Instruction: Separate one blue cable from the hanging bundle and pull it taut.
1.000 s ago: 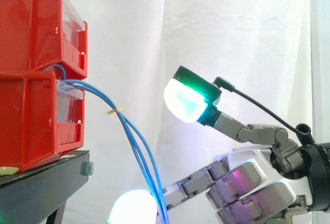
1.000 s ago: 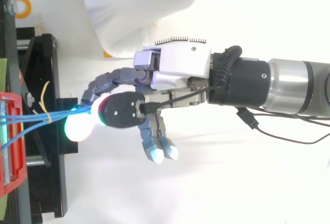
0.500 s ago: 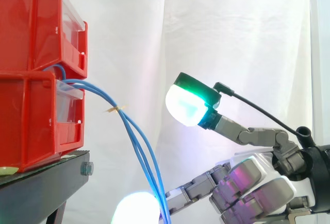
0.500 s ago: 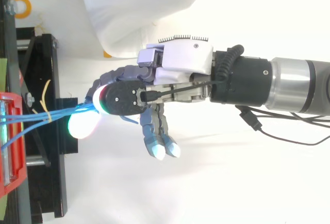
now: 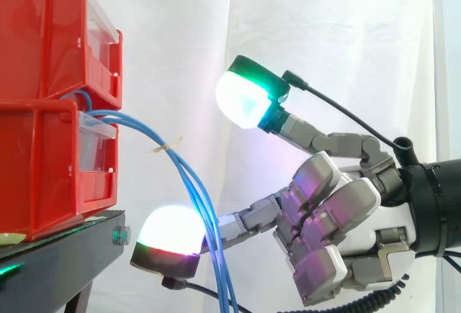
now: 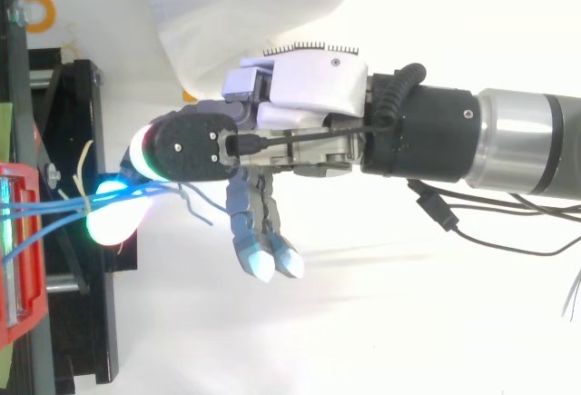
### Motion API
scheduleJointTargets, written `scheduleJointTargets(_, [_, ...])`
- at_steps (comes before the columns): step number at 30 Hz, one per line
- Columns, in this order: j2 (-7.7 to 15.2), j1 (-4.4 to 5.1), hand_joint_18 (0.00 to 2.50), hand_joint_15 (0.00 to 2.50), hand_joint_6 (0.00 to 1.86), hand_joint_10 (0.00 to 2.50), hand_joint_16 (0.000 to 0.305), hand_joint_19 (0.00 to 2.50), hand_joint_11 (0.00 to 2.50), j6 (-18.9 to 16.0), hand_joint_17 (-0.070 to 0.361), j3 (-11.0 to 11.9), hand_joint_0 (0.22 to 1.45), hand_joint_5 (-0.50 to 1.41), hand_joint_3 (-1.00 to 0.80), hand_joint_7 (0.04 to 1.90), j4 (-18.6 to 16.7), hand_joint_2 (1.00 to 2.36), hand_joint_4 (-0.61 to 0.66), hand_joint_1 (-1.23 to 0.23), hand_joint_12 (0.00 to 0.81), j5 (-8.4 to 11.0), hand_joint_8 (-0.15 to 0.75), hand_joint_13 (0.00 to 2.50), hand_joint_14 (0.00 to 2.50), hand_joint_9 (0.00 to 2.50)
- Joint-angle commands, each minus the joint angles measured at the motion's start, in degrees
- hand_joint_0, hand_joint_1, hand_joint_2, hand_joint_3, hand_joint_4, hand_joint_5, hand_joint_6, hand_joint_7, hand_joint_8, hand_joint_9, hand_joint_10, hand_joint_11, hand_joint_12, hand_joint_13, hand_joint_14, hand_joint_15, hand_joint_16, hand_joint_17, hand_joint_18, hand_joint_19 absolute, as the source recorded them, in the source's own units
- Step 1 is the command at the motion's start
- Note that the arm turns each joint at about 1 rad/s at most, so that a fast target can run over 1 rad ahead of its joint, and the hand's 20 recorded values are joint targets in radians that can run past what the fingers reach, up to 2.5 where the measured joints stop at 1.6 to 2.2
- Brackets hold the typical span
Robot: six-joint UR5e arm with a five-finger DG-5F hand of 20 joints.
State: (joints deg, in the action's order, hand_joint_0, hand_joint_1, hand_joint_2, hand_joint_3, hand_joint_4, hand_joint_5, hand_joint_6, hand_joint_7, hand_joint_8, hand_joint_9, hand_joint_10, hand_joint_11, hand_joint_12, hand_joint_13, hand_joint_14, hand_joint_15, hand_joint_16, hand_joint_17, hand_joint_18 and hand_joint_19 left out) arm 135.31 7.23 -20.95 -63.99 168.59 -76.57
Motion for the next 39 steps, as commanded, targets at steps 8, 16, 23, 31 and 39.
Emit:
scheduleJointTargets(8, [0.0, -0.55, 2.02, 0.49, 0.50, 0.01, 0.080, 0.39, 0.20, -2.3, 0.181, 1.4, 0.38, 0.08, -0.50, 0.91, 3.2, 1.00, 0.33, -0.39, 0.348, -0.07, 0.283, 1.74, 0.02, 1.89])
scheduleJointTargets(16, [0.0, -1.26, 1.99, 0.48, 0.51, 0.01, 0.081, 0.39, 0.19, -2.8, 0.182, 3.3, 0.38, 0.09, -0.50, 0.94, 4.0, 1.00, 0.31, -0.41, 0.344, -0.07, 0.286, 1.74, 0.02, 1.90])
scheduleJointTargets(23, [0.0, -1.61, 1.95, 0.48, 0.50, 0.01, 0.083, 0.40, 0.19, -2.7, 0.187, 4.3, 0.37, 0.08, -0.50, 0.94, 4.8, 1.00, 0.33, -0.43, 0.357, -0.07, 0.283, 1.72, 0.02, 1.87])
scheduleJointTargets(31, [0.0, -1.52, 1.92, 0.49, 0.51, 0.01, 0.083, 0.40, 0.19, -2.5, 0.186, 4.3, 0.36, 0.09, -0.50, 0.96, 4.9, 1.00, 0.31, -0.45, 0.349, 0.02, 0.283, 1.72, 0.02, 1.90])
scheduleJointTargets(39, [0.0, -1.08, 1.89, 0.49, 0.51, 0.01, 0.081, 0.42, 0.20, -2.5, 0.183, 5.1, 0.37, 0.10, -0.50, 0.99, 6.7, 1.00, 0.29, -0.44, 0.340, -0.15, 0.270, 1.72, 0.02, 1.94])
